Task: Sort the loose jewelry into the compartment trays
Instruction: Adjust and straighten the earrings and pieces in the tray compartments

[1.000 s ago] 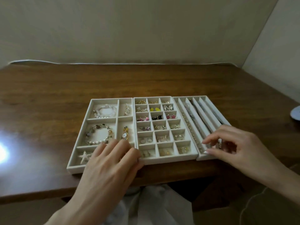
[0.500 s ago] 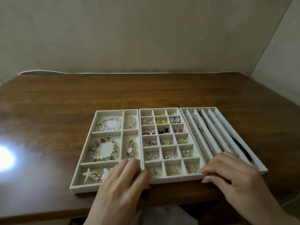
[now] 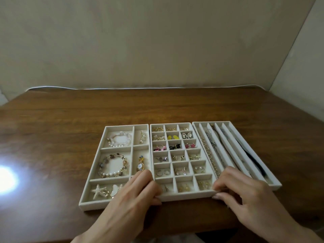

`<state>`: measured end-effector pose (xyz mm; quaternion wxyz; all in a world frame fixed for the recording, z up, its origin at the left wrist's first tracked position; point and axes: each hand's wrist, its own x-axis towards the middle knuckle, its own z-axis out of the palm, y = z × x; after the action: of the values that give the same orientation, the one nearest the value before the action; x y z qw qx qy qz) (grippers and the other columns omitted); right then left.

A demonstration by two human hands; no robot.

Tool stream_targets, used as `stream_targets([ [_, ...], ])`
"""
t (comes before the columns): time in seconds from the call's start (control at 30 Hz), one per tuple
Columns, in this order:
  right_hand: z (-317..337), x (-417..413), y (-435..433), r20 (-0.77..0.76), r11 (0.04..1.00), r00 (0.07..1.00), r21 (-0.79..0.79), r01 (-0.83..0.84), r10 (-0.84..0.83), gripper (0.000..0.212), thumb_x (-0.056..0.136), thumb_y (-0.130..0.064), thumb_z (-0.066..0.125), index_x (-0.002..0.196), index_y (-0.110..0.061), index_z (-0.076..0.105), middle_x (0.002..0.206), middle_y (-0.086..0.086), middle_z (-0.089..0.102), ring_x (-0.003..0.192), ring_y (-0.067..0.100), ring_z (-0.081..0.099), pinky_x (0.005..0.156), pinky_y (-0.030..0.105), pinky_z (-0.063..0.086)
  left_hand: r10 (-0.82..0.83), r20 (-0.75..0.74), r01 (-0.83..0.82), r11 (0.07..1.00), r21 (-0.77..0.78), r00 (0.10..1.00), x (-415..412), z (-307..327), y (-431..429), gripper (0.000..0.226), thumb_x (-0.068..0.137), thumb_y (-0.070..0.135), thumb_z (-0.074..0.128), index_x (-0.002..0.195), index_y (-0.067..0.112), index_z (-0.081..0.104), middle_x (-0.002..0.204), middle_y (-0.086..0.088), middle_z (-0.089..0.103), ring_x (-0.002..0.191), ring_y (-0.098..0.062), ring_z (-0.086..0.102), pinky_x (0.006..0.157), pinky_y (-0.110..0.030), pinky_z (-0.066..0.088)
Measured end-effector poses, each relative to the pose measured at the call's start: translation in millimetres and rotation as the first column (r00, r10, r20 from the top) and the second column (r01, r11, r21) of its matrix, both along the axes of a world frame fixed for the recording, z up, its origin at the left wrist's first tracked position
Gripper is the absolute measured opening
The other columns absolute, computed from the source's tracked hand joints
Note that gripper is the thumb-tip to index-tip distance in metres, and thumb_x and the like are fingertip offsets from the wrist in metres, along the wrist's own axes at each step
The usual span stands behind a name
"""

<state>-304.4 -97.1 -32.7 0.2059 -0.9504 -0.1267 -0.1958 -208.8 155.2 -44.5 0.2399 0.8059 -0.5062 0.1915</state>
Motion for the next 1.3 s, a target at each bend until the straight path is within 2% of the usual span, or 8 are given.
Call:
stream_targets([
  [0.07,0.8,2.5,-2.1,-0.009,1.0,1.0,-0.012,-0.003,0.002,0.023,0.071,-0.021,0.077,0.083,-0.03,0.06,0.085,-0.022,0.051,0.07,-0.007,0.056,0.06,0.013,0.048,-0.018,-0.03,0.018,1.0,0.017,0.999,5.2,-0.4,0.5,0.011,0.088,0.016,0.049,0.079,0.012,0.054,0.083,0.004,0.042,0.074,-0.006,0.039,0.07,-0.009,0.031],
  [0.23,1.3,11.7,-3.1,-0.036,1.0,0.999,0.013,-0.002,0.003,0.028,0.07,-0.015,0.081,0.081,-0.029,0.06,0.083,-0.021,0.051,0.063,-0.002,0.056,0.057,0.01,0.046,-0.051,-0.078,0.053,0.998,0.02,0.996,19.6,0.6,0.9,0.009,0.09,0.019,0.046,0.082,0.016,0.051,0.088,0.01,0.039,0.077,0.001,0.037,0.069,-0.008,0.034],
  [0.33,1.2,26.6,-5.7,-0.041,1.0,0.999,0.006,-0.006,0.006,0.025,0.072,-0.015,0.08,0.08,-0.027,0.061,0.082,-0.02,0.051,0.066,0.0,0.056,0.059,0.007,0.044,-0.06,-0.099,0.06,0.998,-0.004,0.993,33.7,1.5,-0.7,0.011,0.091,0.022,0.047,0.083,0.016,0.051,0.089,0.014,0.038,0.078,0.004,0.038,0.069,-0.007,0.034],
  [0.5,1.5,66.6,-15.2,-0.041,0.999,0.999,-0.009,-0.033,0.033,0.018,0.075,-0.015,0.077,0.081,-0.022,0.062,0.082,-0.015,0.054,0.073,0.005,0.057,0.062,0.011,0.047,-0.087,-0.091,0.086,0.996,-0.011,0.992,70.0,0.5,-7.3,0.007,0.091,0.025,0.048,0.086,0.02,0.049,0.092,0.022,0.033,0.081,0.007,0.04,0.073,-0.005,0.035],
  [0.73,2.1,152.5,-30.9,-0.02,0.999,1.0,-0.034,0.015,-0.016,0.012,0.079,-0.017,0.074,0.082,-0.017,0.062,0.083,-0.013,0.053,0.067,0.002,0.053,0.062,0.011,0.044,-0.042,-0.112,0.042,0.999,-0.005,0.993,153.4,2.0,-25.1,0.011,0.086,0.01,0.061,0.087,0.016,0.053,0.093,0.014,0.042,0.079,0.003,0.044,0.071,-0.007,0.039],
  [0.83,2.1,196.7,-37.9,-0.022,0.998,0.998,-0.038,0.055,-0.056,0.011,0.08,-0.016,0.072,0.084,-0.015,0.062,0.086,-0.01,0.054,0.069,-0.003,0.049,0.064,0.009,0.04,0.015,-0.12,-0.013,1.0,0.017,0.993,196.1,3.5,-36.9,0.009,0.084,0.003,0.062,0.086,0.009,0.055,0.093,0.005,0.047,0.08,-0.008,0.048,0.069,-0.009,0.037],
  [1.0,0.8,256.8,-45.3,-0.021,0.995,0.995,-0.005,0.102,-0.102,0.012,0.08,-0.015,0.072,0.084,-0.014,0.061,0.087,-0.007,0.055,0.072,0.002,0.05,0.072,0.02,0.047,0.077,-0.092,-0.075,0.997,0.029,0.993,254.7,3.4,-52.5,0.013,0.081,-0.007,0.059,0.086,0.004,0.057,0.093,0.0,0.048,0.082,-0.016,0.05,0.07,-0.022,0.041],
  [1.3,-1.0,315.8,-56.4,-0.03,0.992,0.991,0.002,0.13,-0.129,0.013,0.081,-0.017,0.072,0.084,-0.013,0.06,0.091,-0.003,0.057,0.074,0.008,0.052,0.071,0.021,0.046,0.092,-0.072,-0.091,0.996,0.019,0.993,314.2,-0.8,-65.6,0.014,0.08,-0.009,0.06,0.086,0.003,0.056,0.092,0.0,0.047,0.079,-0.018,0.05,0.069,-0.027,0.044],
])
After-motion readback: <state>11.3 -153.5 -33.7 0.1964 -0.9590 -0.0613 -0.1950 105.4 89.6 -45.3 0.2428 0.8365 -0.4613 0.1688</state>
